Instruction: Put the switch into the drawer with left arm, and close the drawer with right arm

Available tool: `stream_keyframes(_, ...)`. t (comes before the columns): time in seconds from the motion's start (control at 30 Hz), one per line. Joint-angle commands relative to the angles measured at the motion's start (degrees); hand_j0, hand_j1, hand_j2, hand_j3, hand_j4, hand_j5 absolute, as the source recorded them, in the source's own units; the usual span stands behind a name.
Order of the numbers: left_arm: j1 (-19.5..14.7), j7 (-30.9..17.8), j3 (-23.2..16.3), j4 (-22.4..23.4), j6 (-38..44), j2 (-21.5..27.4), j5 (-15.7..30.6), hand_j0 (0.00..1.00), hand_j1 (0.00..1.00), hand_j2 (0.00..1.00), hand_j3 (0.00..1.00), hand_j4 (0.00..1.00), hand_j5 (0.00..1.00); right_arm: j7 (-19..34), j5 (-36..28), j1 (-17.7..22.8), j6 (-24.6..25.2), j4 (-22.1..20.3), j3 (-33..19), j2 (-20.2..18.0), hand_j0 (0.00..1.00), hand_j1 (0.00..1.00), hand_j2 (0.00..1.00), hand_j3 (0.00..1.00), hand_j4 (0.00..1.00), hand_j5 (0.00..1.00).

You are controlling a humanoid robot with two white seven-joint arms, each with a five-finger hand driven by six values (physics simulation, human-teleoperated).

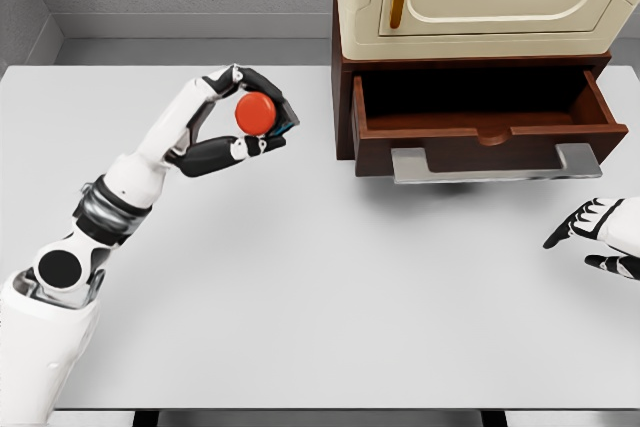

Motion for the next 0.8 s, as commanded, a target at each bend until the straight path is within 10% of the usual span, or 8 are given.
stream_keyframes(0.0, 0.00, -0.01, -0.34, -0.02, 1.23, -2.96, -3.03, 0.36, 0.36, 0.36, 0.36, 0.36, 0.36, -0.02, -0.36, 0.00, 0.02, -0.01, -0.02, -0.09, 0.66, 0.66, 0.66, 0.66, 0.66, 0.66)
stream_keyframes(0.77, -10.37, 0.08, -4.56, 0.51, 5.28, -13.25, -33.09, 0.36, 0.36, 0.36, 0.36, 0.36, 0.36, -0.02, -0.36, -0.09, 0.02, -0.09, -0.02, -0.09, 0.66, 0.66, 0.66, 0.66, 0.66, 0.66)
